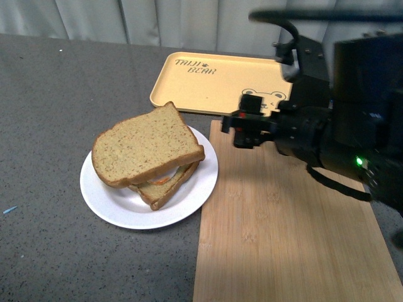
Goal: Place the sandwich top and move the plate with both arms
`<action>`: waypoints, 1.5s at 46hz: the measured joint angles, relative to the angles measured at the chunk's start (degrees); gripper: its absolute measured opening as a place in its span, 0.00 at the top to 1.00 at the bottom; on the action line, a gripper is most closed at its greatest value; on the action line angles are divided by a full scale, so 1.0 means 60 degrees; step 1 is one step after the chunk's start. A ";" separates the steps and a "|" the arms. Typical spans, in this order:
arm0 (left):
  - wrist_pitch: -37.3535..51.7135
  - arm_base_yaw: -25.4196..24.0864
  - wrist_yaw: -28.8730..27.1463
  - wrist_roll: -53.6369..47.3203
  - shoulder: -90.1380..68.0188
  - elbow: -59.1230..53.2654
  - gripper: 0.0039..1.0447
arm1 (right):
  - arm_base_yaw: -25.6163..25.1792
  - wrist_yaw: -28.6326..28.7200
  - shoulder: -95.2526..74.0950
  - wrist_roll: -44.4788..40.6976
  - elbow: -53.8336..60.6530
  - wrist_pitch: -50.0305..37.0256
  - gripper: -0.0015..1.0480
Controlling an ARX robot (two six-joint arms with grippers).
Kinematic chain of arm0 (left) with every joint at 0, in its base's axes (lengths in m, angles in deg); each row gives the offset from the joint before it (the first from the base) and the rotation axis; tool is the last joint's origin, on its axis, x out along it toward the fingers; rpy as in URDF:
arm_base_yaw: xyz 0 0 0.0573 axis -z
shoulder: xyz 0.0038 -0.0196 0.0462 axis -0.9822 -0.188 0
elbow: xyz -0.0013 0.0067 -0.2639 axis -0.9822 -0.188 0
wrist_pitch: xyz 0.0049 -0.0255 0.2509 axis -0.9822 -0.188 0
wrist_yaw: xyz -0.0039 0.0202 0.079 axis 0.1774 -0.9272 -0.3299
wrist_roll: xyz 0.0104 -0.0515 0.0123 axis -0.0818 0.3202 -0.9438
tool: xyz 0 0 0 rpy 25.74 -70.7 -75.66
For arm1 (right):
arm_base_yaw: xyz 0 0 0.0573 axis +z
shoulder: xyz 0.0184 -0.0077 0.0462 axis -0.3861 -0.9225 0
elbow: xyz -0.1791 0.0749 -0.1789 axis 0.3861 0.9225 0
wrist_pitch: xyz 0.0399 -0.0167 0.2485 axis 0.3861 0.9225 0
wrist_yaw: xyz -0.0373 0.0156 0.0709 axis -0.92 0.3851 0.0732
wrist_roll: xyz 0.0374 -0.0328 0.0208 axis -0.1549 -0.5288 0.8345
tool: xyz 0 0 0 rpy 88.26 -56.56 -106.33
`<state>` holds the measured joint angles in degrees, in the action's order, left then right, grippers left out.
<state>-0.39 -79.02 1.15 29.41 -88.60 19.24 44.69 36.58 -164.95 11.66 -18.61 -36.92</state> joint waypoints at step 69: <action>-0.0004 -0.0004 0.0004 0.0000 0.0004 0.0000 0.06 | -0.3639 -0.0550 1.5140 -0.2892 0.7009 0.4229 0.99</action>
<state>-0.42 -79.05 1.17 29.41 -88.58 19.24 22.85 33.28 -74.11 -5.69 23.44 -11.54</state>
